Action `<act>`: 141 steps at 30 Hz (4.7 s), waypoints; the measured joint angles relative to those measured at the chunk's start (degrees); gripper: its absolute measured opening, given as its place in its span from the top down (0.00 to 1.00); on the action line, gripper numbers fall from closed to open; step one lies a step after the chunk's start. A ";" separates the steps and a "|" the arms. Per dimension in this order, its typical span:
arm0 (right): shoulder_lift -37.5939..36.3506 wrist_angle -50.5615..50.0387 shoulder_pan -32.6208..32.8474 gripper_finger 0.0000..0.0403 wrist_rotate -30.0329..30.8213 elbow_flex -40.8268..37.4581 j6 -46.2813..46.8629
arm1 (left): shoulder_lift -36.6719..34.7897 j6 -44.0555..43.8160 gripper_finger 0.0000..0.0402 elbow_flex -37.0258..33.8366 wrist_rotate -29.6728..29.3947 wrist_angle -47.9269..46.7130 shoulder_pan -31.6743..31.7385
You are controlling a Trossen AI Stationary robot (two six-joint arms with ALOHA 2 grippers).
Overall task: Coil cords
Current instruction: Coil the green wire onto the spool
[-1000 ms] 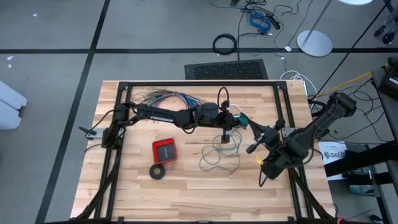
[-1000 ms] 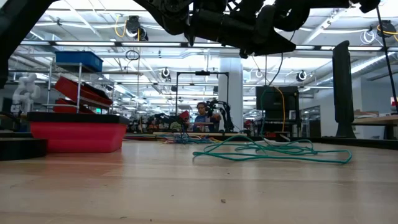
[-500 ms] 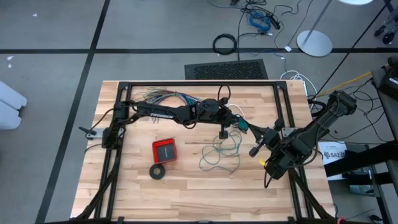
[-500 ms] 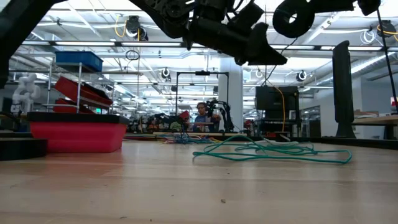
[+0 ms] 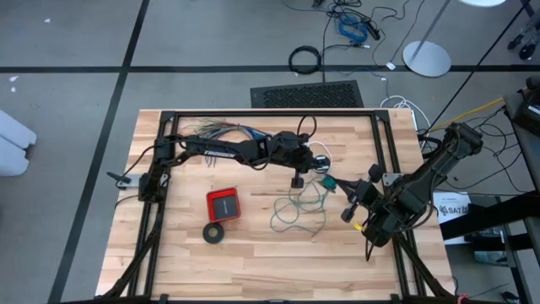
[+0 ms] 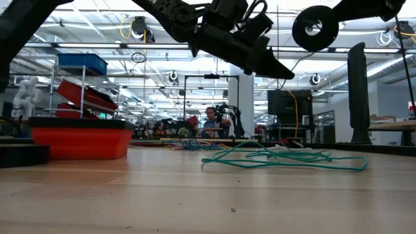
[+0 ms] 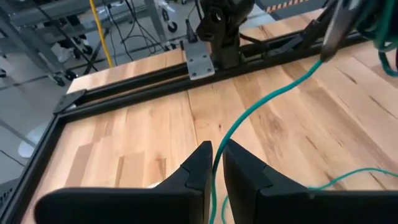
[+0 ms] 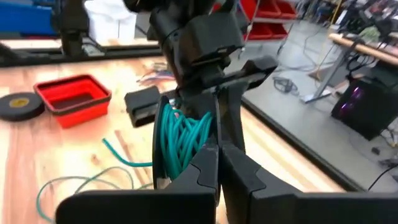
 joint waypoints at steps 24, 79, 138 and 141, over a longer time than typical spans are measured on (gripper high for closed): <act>9.92 -15.07 -2.84 1.00 -10.12 -0.56 18.11 | 3.62 1.55 1.00 0.10 1.32 -3.73 0.58; 26.77 10.93 -0.90 1.00 -21.08 -14.49 33.68 | 11.61 -0.16 1.00 0.02 3.28 1.07 -1.89; 20.54 8.55 -16.02 1.00 4.25 -14.12 36.46 | 5.27 -6.17 0.90 2.71 1.78 1.82 -5.39; 19.18 8.52 -16.06 1.00 6.07 -14.12 36.44 | 5.27 -6.17 0.90 2.71 1.83 2.23 -5.65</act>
